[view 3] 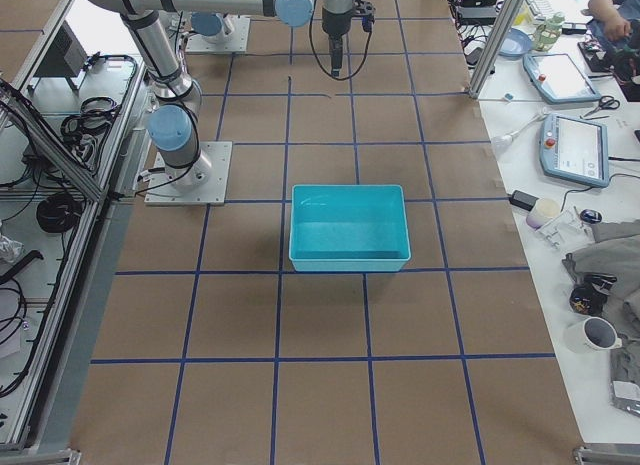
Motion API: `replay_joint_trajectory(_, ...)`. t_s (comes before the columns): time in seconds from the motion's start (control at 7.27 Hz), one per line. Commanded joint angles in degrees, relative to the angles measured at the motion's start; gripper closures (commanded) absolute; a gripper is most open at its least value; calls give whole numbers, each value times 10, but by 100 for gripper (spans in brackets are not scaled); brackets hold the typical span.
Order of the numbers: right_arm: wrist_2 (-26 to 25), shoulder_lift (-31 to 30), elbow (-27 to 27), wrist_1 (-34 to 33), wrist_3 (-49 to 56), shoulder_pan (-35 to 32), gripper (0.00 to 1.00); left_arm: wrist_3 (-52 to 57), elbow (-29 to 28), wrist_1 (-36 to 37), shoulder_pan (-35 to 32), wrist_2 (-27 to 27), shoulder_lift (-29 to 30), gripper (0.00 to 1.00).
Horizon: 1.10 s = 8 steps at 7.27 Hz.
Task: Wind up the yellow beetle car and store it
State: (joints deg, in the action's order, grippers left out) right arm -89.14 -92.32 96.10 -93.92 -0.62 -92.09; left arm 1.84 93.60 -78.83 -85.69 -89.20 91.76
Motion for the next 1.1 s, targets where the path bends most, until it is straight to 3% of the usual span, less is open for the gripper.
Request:
replay_joint_trajectory(0.0,-4,-1,0,0,1,2,0,0,0,1,0,0,0,0)
replay_joint_trajectory(0.96,-2,-1,0,1,0,0,0,7,0,3,0,1,1,0)
